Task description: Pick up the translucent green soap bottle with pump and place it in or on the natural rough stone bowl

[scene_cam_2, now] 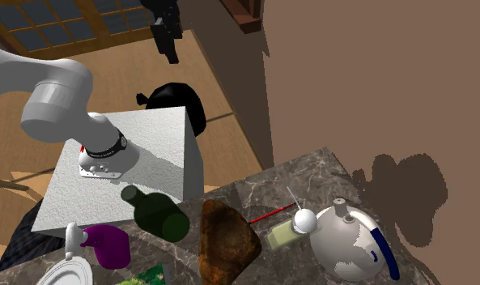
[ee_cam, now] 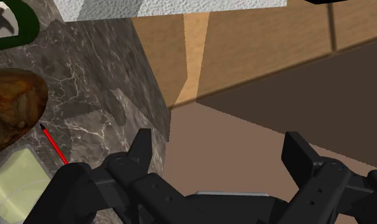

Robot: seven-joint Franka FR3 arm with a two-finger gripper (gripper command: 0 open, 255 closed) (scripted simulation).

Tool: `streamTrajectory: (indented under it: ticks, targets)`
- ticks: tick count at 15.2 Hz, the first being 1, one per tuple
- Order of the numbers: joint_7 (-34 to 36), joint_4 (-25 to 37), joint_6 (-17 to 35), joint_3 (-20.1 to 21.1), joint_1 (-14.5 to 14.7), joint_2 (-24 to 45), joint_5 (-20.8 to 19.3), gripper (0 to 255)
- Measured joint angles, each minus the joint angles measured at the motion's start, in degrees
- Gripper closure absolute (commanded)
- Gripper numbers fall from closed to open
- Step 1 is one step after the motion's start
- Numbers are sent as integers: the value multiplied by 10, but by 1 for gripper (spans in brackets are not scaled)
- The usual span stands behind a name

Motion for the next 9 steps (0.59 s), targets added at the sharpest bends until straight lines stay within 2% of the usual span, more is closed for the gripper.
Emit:
streamTrajectory:
  ticks: [3, 9]
  targets:
    - [-18, -9, 14, -13, -4, 3, -8, 0]
    - [-109, -46, 90, -81, -24, 31, -45, 0]
